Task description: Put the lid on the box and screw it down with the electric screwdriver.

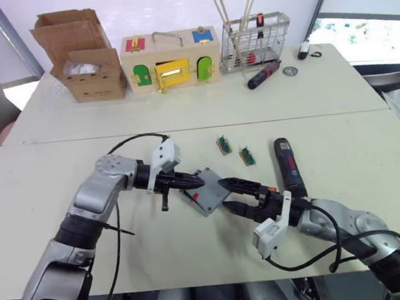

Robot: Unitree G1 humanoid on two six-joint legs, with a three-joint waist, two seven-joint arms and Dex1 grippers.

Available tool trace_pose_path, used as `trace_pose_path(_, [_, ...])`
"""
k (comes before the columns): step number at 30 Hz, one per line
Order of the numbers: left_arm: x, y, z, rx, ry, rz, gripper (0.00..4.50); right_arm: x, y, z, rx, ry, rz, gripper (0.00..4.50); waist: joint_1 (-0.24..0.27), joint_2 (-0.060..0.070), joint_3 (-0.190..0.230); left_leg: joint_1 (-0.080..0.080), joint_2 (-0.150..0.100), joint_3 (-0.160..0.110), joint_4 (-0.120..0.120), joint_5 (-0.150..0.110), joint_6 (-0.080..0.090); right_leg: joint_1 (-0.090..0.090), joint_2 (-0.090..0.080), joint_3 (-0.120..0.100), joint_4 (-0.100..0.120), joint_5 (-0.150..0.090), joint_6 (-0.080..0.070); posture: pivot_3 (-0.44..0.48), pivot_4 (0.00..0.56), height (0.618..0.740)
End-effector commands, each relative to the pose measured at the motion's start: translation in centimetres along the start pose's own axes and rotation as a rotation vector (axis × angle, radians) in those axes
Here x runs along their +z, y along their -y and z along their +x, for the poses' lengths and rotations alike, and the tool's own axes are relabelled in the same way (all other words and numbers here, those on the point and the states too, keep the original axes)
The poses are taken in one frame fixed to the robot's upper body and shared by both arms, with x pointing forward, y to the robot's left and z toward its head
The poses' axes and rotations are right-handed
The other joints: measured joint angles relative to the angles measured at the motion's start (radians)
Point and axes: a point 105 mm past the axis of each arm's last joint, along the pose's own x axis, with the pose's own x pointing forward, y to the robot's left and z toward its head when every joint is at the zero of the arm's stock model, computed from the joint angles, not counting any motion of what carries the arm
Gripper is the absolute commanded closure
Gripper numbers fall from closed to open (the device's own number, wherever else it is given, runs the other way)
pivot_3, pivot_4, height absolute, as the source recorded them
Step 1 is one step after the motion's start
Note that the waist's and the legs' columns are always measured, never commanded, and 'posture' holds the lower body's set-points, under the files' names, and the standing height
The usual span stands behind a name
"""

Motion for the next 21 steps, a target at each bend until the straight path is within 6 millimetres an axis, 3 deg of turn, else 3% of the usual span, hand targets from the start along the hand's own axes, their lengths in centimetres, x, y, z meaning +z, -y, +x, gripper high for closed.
trace_pose_path(1, [-3.5,0.3,0.5,0.01,-0.12,-0.097,4.46,0.0,1.0,-0.5,-0.03,-0.006,-0.007,0.02,0.0,0.0,0.0,0.0,0.0,0.0,0.0,0.0,0.0,0.0,0.0,0.0,0.0,0.0,0.0,0.0,0.15,0.74])
trace_pose_path(10, [-3.5,0.2,0.4,0.012,-0.122,-0.096,4.46,0.4,1.0,-0.8,-0.036,-0.009,0.007,2.5,0.0,0.0,0.0,0.0,0.0,0.0,-0.001,0.0,0.0,0.0,0.0,0.0,-0.001,0.0,0.0,0.0,0.15,0.74])
trace_pose_path(14, [-3.5,0.2,0.4,0.014,-0.124,-0.095,4.46,0.7,0.8,-1.4,-0.032,-0.019,0.019,4.28,0.002,0.0,0.0,0.0,0.0,0.0,-0.001,0.0,0.0,0.0,0.0,0.0,-0.002,0.0,0.0,0.0,0.15,0.74])
trace_pose_path(21, [-3.6,0.2,0.5,0.008,-0.122,-0.095,4.46,0.6,0.5,-2.0,-0.024,-0.046,0.033,4.31,0.001,0.0,0.0,0.001,0.0,0.0,-0.006,0.0,0.0,0.001,0.0,0.0,-0.007,0.0,0.0,0.0,0.15,0.74])
